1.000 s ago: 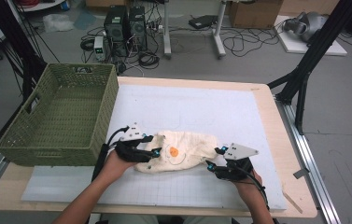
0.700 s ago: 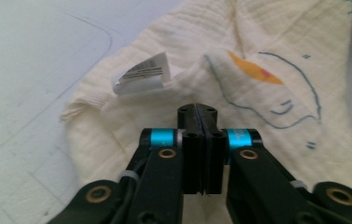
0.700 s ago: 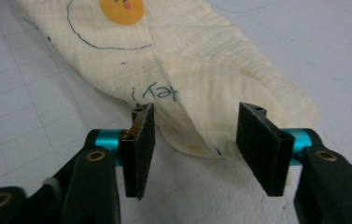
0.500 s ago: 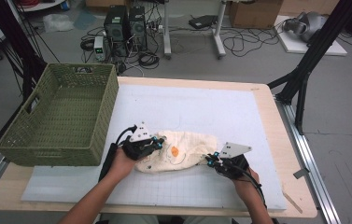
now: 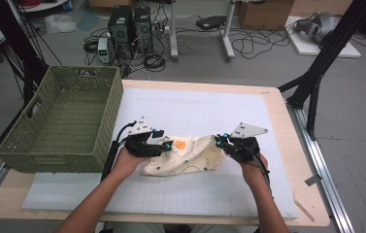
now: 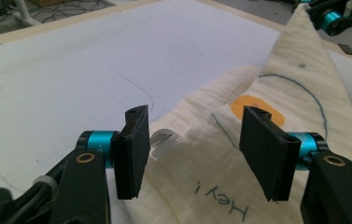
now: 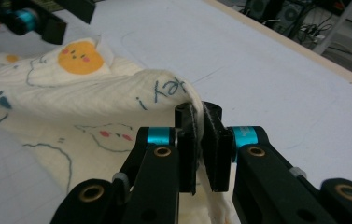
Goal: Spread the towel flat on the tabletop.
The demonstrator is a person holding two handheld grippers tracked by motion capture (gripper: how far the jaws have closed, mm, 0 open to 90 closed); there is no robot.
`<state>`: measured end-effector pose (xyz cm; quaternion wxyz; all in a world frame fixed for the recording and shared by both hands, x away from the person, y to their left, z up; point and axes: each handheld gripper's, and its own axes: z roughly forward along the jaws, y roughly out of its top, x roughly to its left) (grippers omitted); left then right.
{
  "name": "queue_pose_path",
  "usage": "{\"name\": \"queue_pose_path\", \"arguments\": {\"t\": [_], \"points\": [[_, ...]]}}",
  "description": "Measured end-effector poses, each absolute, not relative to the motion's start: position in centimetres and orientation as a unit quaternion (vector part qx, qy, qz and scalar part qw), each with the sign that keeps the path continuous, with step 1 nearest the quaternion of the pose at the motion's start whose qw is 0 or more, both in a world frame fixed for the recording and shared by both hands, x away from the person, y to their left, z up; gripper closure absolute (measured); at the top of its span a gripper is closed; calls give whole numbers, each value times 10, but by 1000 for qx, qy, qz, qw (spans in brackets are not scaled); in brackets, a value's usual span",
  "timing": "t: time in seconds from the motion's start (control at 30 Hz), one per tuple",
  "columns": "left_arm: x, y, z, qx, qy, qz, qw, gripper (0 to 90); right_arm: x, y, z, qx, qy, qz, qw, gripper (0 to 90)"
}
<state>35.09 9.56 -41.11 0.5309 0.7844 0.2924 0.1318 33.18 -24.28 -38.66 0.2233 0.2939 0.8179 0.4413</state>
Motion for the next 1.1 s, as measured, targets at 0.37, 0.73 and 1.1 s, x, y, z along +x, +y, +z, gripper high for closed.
{"name": "queue_pose_path", "arguments": {"t": [0.37, 0.73, 1.1], "points": [[359, 79, -434, 833, 284, 130, 456, 372, 347, -244, -388, 314, 816, 416, 249, 853], [346, 49, -447, 879, 180, 162, 411, 679, 344, -243, -393, 315, 825, 400, 244, 836], [358, 75, -417, 800, 270, 211, 492, 877, 344, -250, -394, 326, 817, 403, 252, 835]]}}
